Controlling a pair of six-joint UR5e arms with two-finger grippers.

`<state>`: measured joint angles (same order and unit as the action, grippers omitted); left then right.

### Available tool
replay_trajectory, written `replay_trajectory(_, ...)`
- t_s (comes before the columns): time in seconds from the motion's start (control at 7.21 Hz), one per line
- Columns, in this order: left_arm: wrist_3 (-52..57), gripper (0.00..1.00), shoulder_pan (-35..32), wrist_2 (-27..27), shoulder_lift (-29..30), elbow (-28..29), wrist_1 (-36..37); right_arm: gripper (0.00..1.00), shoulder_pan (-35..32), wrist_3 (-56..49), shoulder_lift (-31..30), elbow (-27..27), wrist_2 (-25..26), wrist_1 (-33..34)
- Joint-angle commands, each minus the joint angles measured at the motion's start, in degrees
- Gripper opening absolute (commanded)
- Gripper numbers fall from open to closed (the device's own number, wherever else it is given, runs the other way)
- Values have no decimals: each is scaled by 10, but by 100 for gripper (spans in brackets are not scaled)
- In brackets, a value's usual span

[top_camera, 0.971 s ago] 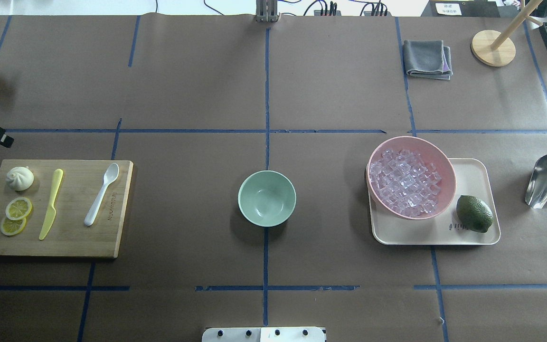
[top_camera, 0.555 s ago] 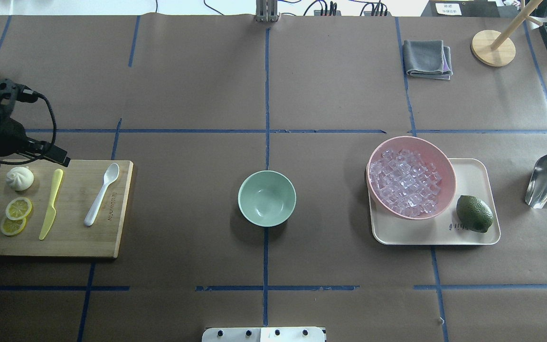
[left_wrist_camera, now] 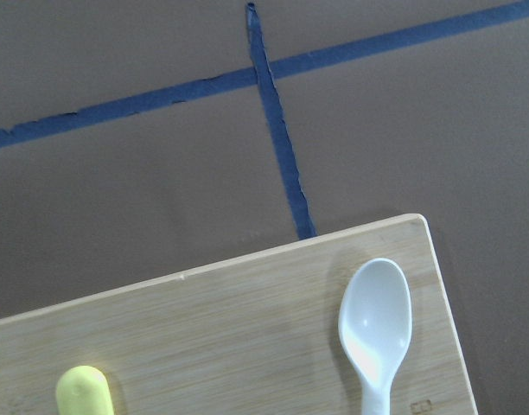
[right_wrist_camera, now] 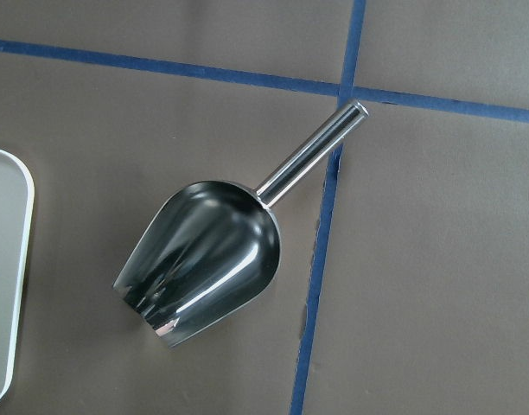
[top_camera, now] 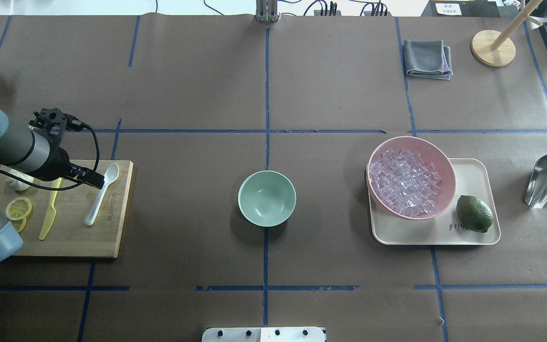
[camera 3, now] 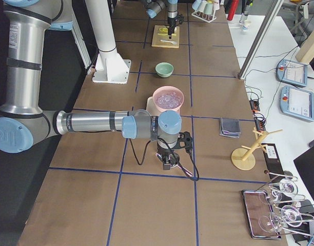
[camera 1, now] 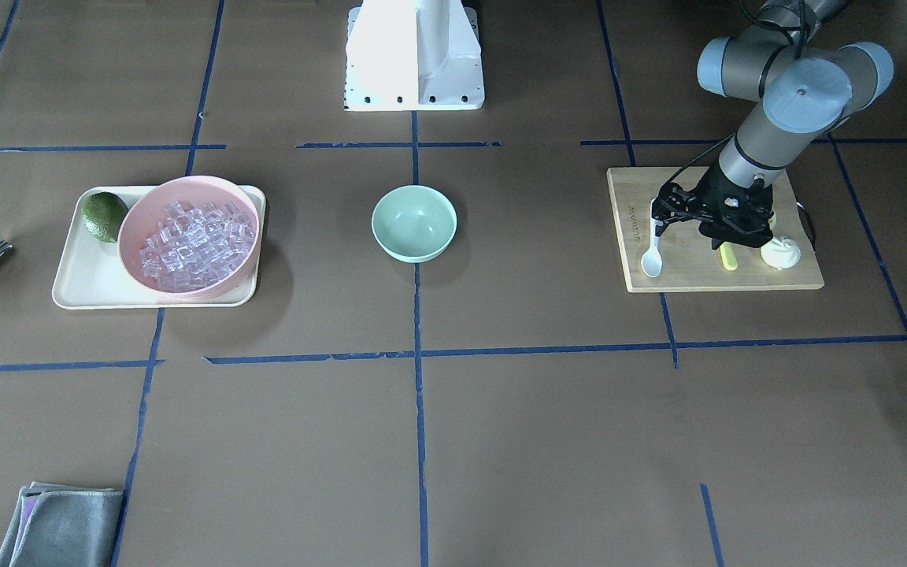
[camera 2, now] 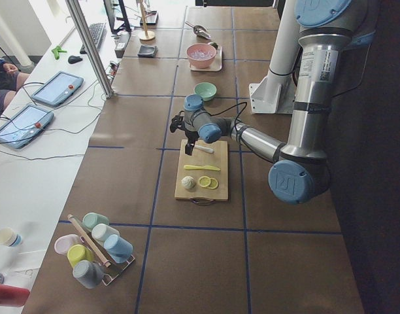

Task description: Put spoon and ice into bowl

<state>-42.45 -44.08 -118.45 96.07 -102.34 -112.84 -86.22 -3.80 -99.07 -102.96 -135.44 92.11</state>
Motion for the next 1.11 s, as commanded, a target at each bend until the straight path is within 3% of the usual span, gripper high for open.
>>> replay_trajectory(0.0, -1, 87, 15, 1, 11, 7, 0, 100, 0, -1, -2, -1, 1, 0)
replay_trajectory(0.28, -1, 77, 21, -3, 12, 8, 0, 100, 0, -1, -2, -1, 1, 0)
replay_trajectory(0.97, 0, 74, 30, -4, 13, 9, 2, 100, 0, -1, -3, -1, 1, 0)
